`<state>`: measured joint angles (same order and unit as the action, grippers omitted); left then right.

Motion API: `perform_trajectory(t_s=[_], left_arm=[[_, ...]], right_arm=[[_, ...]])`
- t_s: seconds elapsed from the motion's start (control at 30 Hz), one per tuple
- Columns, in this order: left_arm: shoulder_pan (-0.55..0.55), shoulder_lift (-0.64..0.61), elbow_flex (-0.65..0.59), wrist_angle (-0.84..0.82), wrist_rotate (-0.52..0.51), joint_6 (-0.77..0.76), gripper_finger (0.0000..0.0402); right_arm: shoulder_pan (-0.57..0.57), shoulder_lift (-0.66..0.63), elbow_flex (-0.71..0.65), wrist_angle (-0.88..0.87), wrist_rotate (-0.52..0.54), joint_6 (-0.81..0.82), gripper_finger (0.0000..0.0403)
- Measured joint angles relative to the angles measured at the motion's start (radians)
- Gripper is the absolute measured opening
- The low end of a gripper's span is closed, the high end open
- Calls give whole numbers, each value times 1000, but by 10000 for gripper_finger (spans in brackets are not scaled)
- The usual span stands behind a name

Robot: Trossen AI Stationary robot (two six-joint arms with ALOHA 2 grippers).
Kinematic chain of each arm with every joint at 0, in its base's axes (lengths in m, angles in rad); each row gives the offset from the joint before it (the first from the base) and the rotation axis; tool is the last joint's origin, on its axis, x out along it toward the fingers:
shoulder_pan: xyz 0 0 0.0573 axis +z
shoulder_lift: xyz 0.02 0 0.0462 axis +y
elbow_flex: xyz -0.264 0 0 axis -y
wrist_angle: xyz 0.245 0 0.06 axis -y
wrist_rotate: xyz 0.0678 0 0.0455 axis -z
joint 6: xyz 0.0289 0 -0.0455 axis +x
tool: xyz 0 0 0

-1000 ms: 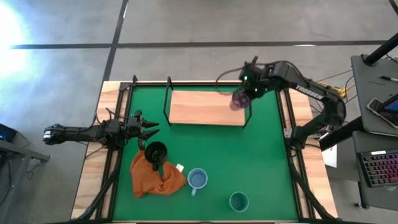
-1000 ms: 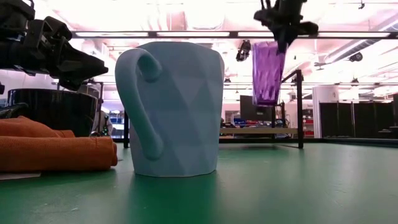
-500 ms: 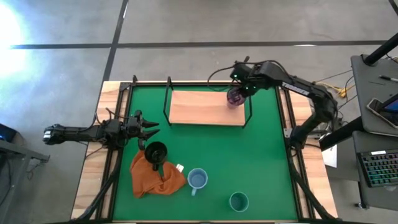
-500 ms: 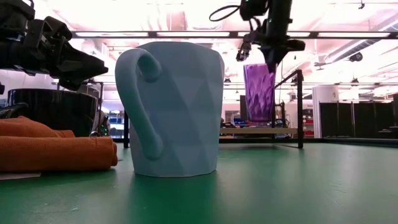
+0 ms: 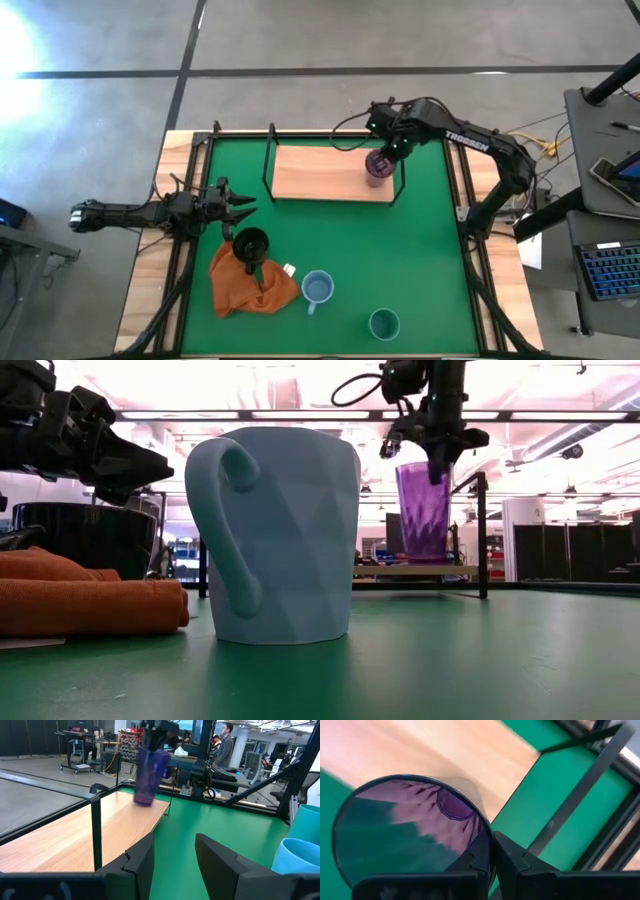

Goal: Stack small to large cups/mugs on shelf
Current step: Put the violet cup on the shelf

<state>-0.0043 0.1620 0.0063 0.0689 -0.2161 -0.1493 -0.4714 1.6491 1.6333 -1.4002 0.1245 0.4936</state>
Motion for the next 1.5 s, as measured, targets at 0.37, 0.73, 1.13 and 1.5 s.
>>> perform_trajectory(t_s=[0.37, 0.73, 1.13, 1.5], left_arm=[[0, 1, 0, -1, 0, 0, 128], [0, 1, 0, -1, 0, 0, 128], [0, 1, 0, -1, 0, 0, 128], [0, 1, 0, -1, 0, 0, 128]], right_arm=[[0, -18, -1, -3, 33, 4, 13], [4, -10, -6, 4, 30, -31, 19], [10, -18, -5, 10, -1, -38, 113], [18, -65, -2, -5, 7, -23, 130]])
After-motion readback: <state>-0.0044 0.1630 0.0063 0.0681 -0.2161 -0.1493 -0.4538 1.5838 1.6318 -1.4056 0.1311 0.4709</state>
